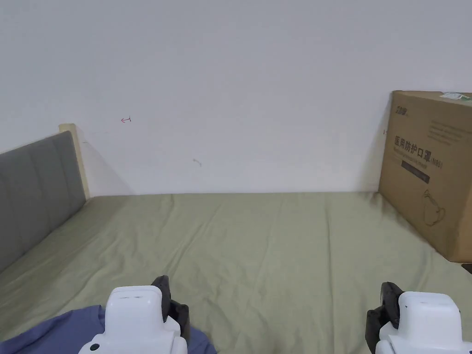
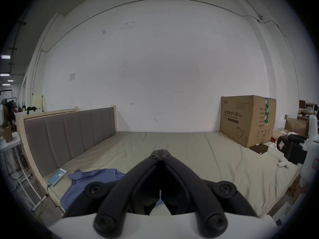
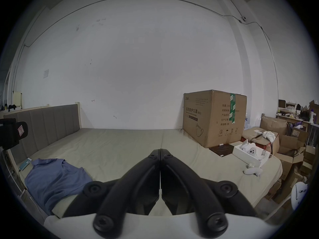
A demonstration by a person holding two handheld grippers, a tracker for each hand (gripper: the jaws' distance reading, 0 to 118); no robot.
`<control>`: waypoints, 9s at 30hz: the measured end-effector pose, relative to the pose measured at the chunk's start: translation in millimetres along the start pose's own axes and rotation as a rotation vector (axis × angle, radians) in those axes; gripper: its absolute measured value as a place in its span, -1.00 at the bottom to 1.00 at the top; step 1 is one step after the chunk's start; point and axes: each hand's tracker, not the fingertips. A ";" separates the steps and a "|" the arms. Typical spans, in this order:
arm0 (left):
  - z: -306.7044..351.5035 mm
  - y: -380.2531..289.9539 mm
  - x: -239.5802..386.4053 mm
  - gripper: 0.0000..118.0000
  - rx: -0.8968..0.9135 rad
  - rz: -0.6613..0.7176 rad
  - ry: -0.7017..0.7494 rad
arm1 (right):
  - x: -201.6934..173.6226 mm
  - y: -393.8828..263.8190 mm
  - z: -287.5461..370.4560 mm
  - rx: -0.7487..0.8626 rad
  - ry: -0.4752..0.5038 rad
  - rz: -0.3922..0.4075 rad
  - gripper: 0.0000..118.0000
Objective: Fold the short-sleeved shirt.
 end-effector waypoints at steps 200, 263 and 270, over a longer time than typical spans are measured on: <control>-314.7 -8.0 -22.0 -0.96 -0.778 -0.016 -0.165 | 182.9 21.3 -342.2 -0.840 0.087 -0.133 -0.94; -418.2 -71.7 -82.8 -0.96 -0.742 -0.080 0.097 | 98.9 -59.0 -462.4 -0.994 0.070 -0.264 -0.94; -280.5 -72.5 -100.6 -0.96 -0.756 -0.162 0.035 | 116.2 -70.9 -317.3 -0.997 0.113 -0.228 -0.94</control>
